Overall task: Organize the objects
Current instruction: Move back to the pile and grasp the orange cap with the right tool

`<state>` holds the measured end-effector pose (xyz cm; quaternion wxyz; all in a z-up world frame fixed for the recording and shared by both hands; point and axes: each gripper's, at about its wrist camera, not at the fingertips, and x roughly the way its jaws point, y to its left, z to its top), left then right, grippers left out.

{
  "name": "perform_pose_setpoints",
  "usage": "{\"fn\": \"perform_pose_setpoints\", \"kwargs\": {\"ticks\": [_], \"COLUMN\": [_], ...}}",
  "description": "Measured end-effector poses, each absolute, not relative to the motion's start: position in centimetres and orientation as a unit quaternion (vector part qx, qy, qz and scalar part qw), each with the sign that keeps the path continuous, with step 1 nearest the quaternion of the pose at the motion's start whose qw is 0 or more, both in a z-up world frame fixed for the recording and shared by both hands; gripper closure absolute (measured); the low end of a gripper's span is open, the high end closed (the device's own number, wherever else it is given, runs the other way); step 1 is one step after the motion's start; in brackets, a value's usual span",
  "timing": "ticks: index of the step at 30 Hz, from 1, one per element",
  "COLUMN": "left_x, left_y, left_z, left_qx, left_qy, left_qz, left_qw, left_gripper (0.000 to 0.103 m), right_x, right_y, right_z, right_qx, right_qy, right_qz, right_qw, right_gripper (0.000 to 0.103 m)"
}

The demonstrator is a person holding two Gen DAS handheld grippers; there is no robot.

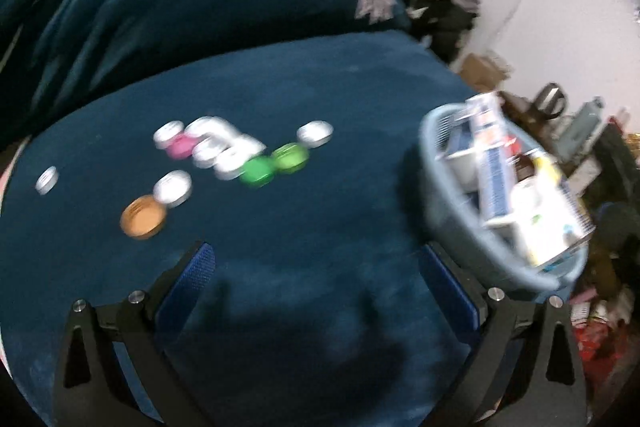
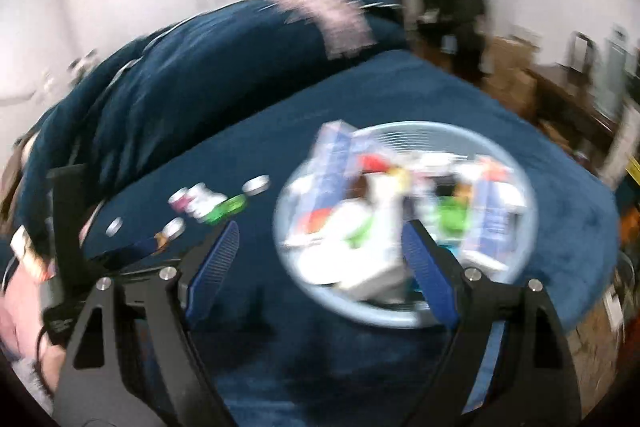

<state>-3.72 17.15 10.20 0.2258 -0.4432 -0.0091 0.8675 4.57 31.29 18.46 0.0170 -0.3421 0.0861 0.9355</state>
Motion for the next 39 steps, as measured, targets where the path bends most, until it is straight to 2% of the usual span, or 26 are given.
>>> {"fn": "perform_pose_setpoints", "kwargs": {"ticks": [9,16,21,28,36,37,38,39], "left_x": [-3.7,-5.1,-5.6,-6.3,-6.6,-6.7,-6.7,-6.8], "left_y": [10.2,3.4,-0.1,-4.5,-6.1,-6.0,-5.9,-5.8], "left_z": [4.0,4.0,4.2,2.9,1.4,1.4,1.3,1.3], "left_qx": [-0.501,-0.480,-0.460,-0.470,-0.483,-0.483,-0.484,-0.485], "left_qy": [-0.033,-0.083,-0.098,-0.099,-0.092,-0.091,-0.090,-0.090], "left_qz": [0.855,0.873,0.883,0.875,0.868,0.868,0.868,0.867], "left_qw": [0.130,0.026,-0.011,-0.057,-0.070,-0.071,-0.072,-0.072], "left_gripper": [0.001,0.001,0.001,0.001,0.001,0.001,0.001,0.001], "right_x": [3.5,-1.0,-4.7,-8.8,-12.7,-13.0,-13.0,-12.8], "right_y": [24.6,19.8,16.2,11.9,10.8,10.6,10.4,10.4], "right_z": [15.5,13.9,11.6,7.1,4.0,3.6,3.5,3.5], "right_qx": [-0.417,-0.445,-0.467,-0.494,-0.514,-0.520,-0.521,-0.519], "right_qy": [0.025,0.002,0.022,0.013,0.034,0.029,0.015,-0.008], "right_qz": [0.904,0.883,0.863,0.851,0.839,0.833,0.833,0.836], "right_qw": [-0.095,-0.147,-0.190,-0.175,-0.176,-0.187,-0.187,-0.177], "right_gripper": [0.018,0.018,0.018,0.018,0.019,0.025,0.048,0.061]}}
